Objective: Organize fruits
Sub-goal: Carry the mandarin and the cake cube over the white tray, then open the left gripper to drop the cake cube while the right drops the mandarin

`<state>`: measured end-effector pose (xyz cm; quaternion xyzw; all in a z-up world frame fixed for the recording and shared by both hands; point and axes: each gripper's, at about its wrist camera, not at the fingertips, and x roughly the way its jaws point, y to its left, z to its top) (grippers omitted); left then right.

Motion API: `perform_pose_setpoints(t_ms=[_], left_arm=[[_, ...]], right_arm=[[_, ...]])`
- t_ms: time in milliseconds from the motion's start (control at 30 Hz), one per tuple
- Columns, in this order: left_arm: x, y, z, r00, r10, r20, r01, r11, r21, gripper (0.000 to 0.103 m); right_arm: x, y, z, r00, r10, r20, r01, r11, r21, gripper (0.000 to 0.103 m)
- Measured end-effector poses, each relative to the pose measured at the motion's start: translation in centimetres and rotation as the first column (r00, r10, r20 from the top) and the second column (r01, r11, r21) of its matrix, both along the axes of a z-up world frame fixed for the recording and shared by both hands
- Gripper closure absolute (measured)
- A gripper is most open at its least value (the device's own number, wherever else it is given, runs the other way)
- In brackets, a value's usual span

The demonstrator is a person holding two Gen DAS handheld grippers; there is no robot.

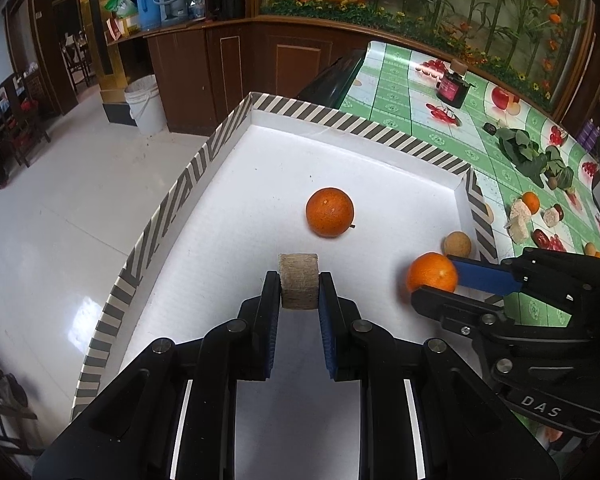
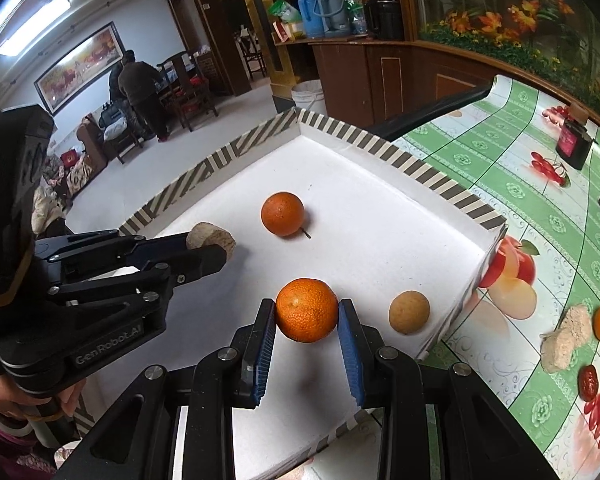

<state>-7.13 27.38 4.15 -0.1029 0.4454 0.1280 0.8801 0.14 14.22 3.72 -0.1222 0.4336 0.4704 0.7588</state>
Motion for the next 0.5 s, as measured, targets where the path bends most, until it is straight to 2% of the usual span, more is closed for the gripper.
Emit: perform_pose_setpoints(t_ms=[500], left_arm=[[0.8, -0.1, -0.8, 0.999, 0.003, -0.045, -0.003, 1.000, -0.012, 0.083]], right_arm=[[0.5, 0.8, -1.1, 1.000, -0.004, 0.002, 0.004, 1.000, -0.028, 0.072]])
